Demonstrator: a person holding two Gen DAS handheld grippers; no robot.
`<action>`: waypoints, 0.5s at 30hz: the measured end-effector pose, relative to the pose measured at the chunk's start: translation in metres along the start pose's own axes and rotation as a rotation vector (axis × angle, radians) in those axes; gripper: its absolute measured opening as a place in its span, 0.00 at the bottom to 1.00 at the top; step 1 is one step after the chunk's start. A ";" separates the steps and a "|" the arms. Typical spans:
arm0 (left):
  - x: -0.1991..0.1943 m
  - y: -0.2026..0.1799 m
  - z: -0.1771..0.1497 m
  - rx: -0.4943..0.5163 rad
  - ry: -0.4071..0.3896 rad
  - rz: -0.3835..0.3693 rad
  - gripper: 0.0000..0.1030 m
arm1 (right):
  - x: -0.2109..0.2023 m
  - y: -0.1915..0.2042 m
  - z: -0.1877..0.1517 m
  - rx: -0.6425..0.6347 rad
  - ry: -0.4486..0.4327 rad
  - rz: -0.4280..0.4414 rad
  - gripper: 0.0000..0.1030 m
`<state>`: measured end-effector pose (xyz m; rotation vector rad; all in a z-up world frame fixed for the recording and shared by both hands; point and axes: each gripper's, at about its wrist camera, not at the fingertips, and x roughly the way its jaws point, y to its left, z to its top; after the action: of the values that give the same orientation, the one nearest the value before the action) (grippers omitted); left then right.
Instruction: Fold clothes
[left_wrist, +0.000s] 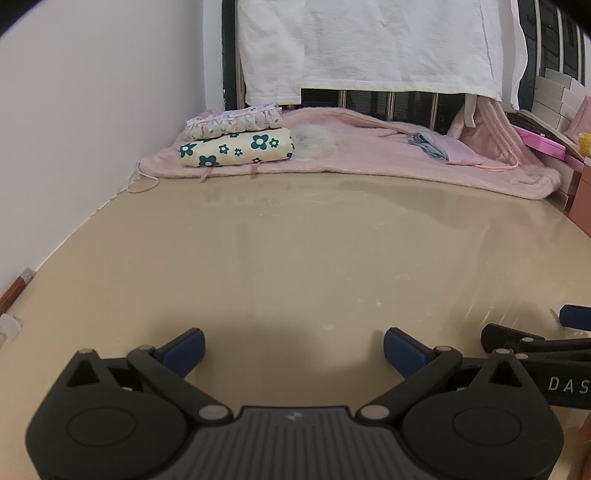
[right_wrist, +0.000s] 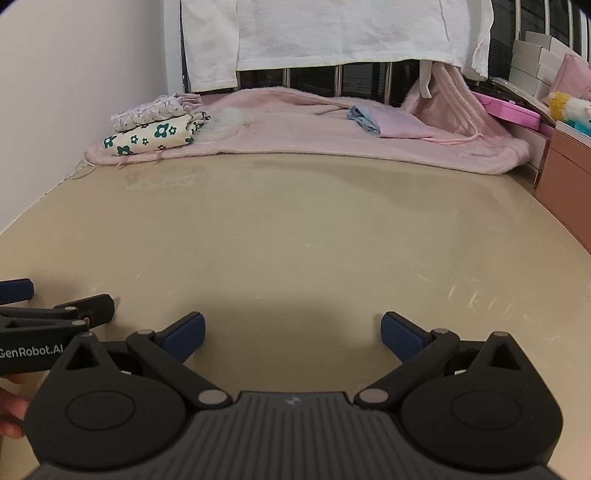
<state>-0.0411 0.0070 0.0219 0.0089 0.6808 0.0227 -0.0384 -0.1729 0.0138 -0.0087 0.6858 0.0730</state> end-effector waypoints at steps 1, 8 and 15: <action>0.000 0.000 0.000 0.000 0.000 -0.001 1.00 | 0.000 0.000 0.000 0.000 0.000 0.000 0.99; 0.000 0.001 0.000 0.006 0.000 -0.012 1.00 | 0.000 -0.001 0.000 0.009 -0.001 -0.011 0.99; 0.000 0.000 -0.001 0.009 0.000 -0.016 1.00 | 0.000 -0.002 0.000 0.014 -0.001 -0.015 0.99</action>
<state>-0.0417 0.0068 0.0216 0.0122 0.6806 0.0041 -0.0381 -0.1746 0.0138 -0.0009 0.6853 0.0535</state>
